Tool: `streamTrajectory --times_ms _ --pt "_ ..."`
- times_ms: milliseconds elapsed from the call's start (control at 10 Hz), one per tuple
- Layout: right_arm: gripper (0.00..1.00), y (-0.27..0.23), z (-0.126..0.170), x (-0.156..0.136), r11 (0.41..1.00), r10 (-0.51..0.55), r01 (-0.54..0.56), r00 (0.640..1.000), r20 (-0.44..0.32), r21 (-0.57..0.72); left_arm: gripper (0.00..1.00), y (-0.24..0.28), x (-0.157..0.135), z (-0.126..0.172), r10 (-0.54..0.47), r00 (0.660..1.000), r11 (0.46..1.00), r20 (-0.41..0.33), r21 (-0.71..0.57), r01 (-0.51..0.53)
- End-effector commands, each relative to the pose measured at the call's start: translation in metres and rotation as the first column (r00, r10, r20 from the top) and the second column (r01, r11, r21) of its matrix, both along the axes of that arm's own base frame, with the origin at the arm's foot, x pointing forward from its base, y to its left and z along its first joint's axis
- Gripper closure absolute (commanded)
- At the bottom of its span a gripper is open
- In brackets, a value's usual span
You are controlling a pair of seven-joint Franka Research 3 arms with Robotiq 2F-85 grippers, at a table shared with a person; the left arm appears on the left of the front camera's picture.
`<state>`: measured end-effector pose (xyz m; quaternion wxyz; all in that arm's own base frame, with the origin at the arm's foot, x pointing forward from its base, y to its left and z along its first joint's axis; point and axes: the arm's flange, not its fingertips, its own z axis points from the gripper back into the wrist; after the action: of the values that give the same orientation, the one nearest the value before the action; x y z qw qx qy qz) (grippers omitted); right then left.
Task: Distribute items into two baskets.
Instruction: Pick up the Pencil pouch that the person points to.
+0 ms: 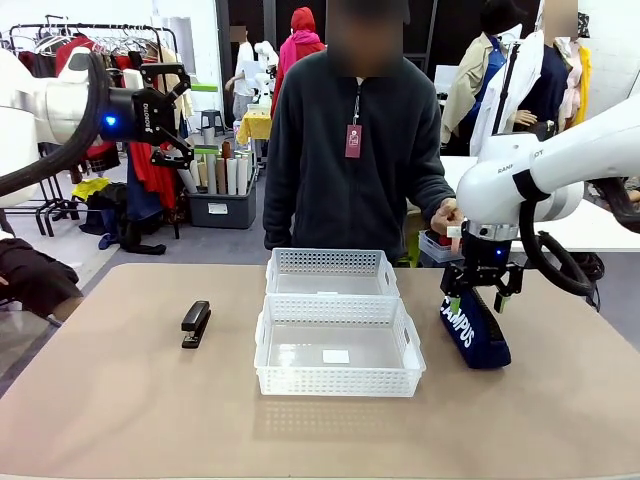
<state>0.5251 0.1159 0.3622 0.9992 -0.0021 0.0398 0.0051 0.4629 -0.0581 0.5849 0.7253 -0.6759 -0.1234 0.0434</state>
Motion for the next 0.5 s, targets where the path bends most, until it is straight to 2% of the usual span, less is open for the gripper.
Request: streamTrajectory --times_ms 0,300,400 --pt "0.33 0.001 -0.0013 0.0017 1.0 -0.017 0.018 0.999 0.042 -0.021 0.0 0.0003 -0.0006 0.0018 -0.002 1.0 1.0 -0.002 -0.005 0.002" --pt "0.91 -0.0017 0.0011 0.0022 0.999 -0.025 0.026 0.999 0.047 -0.028 0.0 0.0003 -0.0006 0.0018 -0.002 1.0 1.0 -0.002 -0.005 0.002" --pt "1.0 -0.0018 0.0009 0.0017 0.999 -0.027 0.028 0.999 0.046 -0.028 0.0 0.0003 -0.0006 0.0018 -0.002 1.0 1.0 -0.002 -0.005 0.002"
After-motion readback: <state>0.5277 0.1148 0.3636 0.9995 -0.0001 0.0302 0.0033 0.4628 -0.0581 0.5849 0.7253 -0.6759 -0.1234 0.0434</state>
